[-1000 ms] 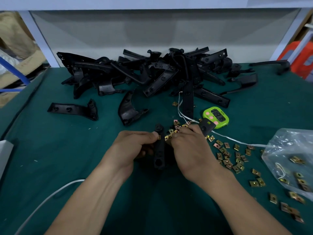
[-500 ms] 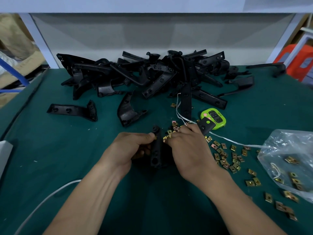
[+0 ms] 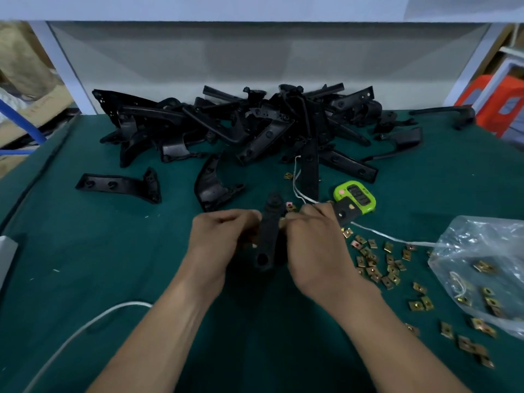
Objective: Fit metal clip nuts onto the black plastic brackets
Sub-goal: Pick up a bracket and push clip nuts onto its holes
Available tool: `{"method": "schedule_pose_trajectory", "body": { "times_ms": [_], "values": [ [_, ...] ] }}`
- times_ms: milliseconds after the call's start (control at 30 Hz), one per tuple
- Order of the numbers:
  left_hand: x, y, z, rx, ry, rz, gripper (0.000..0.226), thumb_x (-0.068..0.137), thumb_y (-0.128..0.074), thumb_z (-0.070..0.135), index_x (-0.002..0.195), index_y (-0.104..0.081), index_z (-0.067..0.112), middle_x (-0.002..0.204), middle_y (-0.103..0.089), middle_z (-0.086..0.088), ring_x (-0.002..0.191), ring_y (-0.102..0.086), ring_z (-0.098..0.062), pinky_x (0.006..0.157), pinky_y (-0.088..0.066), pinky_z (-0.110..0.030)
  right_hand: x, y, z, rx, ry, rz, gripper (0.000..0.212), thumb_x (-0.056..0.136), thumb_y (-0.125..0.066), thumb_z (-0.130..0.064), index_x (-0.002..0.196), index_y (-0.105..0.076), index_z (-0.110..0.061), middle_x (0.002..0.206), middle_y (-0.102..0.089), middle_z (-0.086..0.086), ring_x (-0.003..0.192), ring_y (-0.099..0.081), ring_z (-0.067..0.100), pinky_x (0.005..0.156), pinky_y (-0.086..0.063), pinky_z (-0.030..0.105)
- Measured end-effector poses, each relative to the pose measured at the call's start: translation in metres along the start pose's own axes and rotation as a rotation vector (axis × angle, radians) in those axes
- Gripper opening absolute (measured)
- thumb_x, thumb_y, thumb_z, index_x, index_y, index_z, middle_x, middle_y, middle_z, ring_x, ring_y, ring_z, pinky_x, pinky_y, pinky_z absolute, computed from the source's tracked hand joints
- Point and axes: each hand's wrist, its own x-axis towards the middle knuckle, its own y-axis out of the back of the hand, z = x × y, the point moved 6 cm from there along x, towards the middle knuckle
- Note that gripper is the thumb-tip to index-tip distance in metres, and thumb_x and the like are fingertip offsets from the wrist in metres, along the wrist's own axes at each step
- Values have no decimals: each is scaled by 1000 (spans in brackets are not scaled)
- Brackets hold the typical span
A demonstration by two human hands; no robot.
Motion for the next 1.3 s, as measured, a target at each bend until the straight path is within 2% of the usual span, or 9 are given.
{"method": "schedule_pose_trajectory", "body": {
  "times_ms": [100, 200, 267, 400, 500, 667, 1100, 1200, 1300],
  "values": [
    [5, -1, -4, -106, 33, -55, 19, 85, -68, -7, 83, -81, 7, 80, -76, -12, 68, -69, -17, 60, -57, -23, -2, -6, 6, -18, 16, -9, 29, 62, -61, -9, 74, -48, -31, 82, -64, -7, 91, -56, 23, 89, -29, 34],
    [6, 3, -6, -121, 32, -78, 26, 82, -71, -10, 81, -82, 13, 78, -73, -8, 67, -66, -13, 63, -56, -20, -2, -10, 18, -60, -10, -33, 23, 67, -55, -10, 79, -54, -30, 86, -62, -10, 94, -52, 20, 92, -26, 33],
    [3, -2, -9, -127, 57, -133, 25, 80, -74, -5, 82, -84, 18, 78, -75, -4, 68, -69, -11, 65, -57, -19, -1, -10, 22, -70, -22, -48, 22, 68, -54, -11, 79, -58, -30, 84, -61, -11, 94, -52, 18, 91, -24, 32],
    [-2, -9, -7, -198, 103, -221, 18, 68, -77, 18, 85, -84, 17, 82, -78, -6, 70, -73, -11, 62, -56, -19, -2, -14, 24, -104, 7, -78, 18, 70, -56, -13, 80, -59, -28, 83, -60, -10, 93, -51, 18, 91, -22, 32],
    [-3, -7, -5, -199, 108, -223, 21, 66, -78, 22, 86, -84, 15, 82, -77, -7, 68, -73, -12, 61, -56, -20, -1, -13, 24, -114, 20, -95, 21, 72, -56, -10, 83, -61, -28, 85, -60, -10, 94, -51, 18, 91, -19, 31],
    [-4, -4, -5, -201, 133, -204, 19, 66, -78, 20, 84, -84, 15, 79, -76, -7, 65, -71, -12, 58, -55, -20, -1, -13, 21, -118, 52, -121, 23, 72, -56, -8, 84, -61, -27, 88, -61, -9, 96, -50, 19, 89, -18, 31],
    [-9, 0, -2, -145, 115, -178, 19, 65, -78, 20, 84, -84, 19, 75, -75, -7, 60, -70, -13, 56, -54, -19, -2, -16, 12, -151, 116, -127, 20, 73, -53, -9, 72, -42, -26, 87, -61, -3, 97, -51, 21, 91, -20, 33],
    [-11, 2, -6, -154, 107, -72, 9, 74, -79, 10, 80, -83, 15, 75, -76, -9, 60, -70, -15, 56, -55, -20, -3, -18, 10, -161, 125, -125, 28, 72, -54, -9, 65, -31, -23, 81, -55, -2, 94, -50, 22, 90, -21, 35],
    [-15, 5, -10, -218, 118, 79, 14, 82, -74, -3, 84, -77, 10, 71, -75, -10, 56, -68, -16, 53, -55, -20, -3, -19, 7, -152, 123, -123, 30, 72, -54, -9, 62, -29, -21, 74, -44, -2, 91, -49, 23, 90, -24, 36]
  ]
}}
